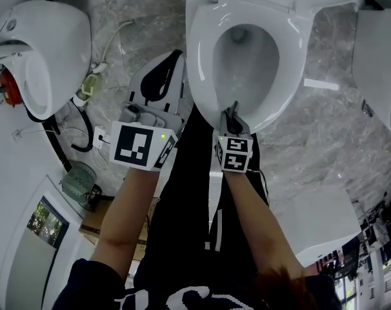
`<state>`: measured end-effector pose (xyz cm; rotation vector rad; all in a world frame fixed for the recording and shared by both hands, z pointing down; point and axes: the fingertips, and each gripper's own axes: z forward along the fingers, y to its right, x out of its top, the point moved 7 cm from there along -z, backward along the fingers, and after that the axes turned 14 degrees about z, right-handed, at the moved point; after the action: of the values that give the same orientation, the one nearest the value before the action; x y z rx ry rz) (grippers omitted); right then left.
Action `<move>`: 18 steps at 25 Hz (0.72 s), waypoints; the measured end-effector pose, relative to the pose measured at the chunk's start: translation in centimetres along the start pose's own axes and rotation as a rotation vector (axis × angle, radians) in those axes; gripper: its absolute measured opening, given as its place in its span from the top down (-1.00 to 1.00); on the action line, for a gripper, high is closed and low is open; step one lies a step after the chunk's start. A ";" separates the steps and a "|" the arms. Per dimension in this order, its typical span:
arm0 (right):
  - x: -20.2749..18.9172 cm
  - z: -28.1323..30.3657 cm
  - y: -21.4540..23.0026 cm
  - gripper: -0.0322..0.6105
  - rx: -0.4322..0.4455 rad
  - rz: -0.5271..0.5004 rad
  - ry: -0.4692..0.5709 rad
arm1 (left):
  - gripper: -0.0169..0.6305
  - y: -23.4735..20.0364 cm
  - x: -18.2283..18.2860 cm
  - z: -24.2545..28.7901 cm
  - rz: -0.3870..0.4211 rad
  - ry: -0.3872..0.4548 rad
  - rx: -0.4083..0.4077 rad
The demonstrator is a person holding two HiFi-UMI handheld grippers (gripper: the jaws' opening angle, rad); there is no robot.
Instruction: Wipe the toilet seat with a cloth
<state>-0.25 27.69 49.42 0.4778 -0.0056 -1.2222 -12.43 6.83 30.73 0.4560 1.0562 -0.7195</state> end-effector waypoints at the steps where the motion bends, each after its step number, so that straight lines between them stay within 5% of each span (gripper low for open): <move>1: 0.0 0.0 -0.2 0.82 -0.001 0.013 0.011 | 0.91 0.0 0.0 -0.1 -0.001 0.000 0.003; 9: 0.4 0.8 -1.9 0.82 -0.006 0.183 0.099 | 0.91 -0.4 -0.7 -1.0 -0.009 -0.007 0.014; 18: 2.0 1.9 -4.1 0.82 0.054 0.183 0.135 | 0.91 -1.1 -1.1 -1.7 -0.017 -0.015 0.034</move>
<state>-3.71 24.21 49.23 0.5931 0.0320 -1.0105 -14.57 7.55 31.02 0.4710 1.0365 -0.7564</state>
